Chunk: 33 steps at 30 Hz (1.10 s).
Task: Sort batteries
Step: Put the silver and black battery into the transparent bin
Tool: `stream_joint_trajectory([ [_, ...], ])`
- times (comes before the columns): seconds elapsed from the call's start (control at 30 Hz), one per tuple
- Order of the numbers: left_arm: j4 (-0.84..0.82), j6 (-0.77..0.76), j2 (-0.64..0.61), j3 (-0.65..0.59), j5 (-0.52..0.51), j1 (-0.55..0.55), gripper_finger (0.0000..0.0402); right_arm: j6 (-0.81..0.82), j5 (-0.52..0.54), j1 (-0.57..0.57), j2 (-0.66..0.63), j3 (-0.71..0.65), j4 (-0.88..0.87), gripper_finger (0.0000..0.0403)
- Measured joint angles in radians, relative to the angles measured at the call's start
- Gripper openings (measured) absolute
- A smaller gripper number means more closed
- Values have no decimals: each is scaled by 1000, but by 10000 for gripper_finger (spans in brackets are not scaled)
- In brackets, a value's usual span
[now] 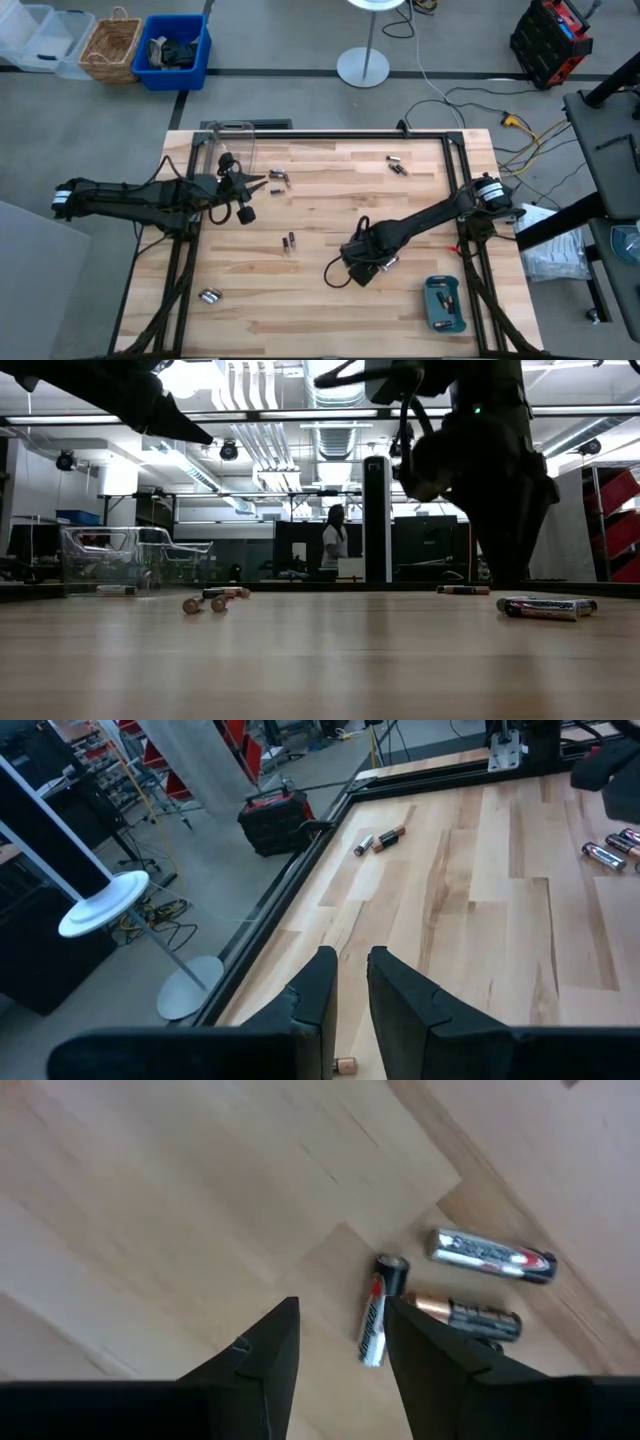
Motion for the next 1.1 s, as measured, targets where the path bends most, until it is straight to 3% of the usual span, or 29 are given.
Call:
stream_joint_trajectory([
  [0.33, 1, 0, 3, 0, 0, 0, 41, -51, -18, 0, 47, 2, 4, 162],
  [0.87, 0, 11, 5, 0, -14, 0, 41, -64, -14, -1, 46, 80, 2, 137],
  [1.1, 0, 11, 8, 0, -15, 0, 41, 23, -7, -11, 48, 93, -43, 147],
])
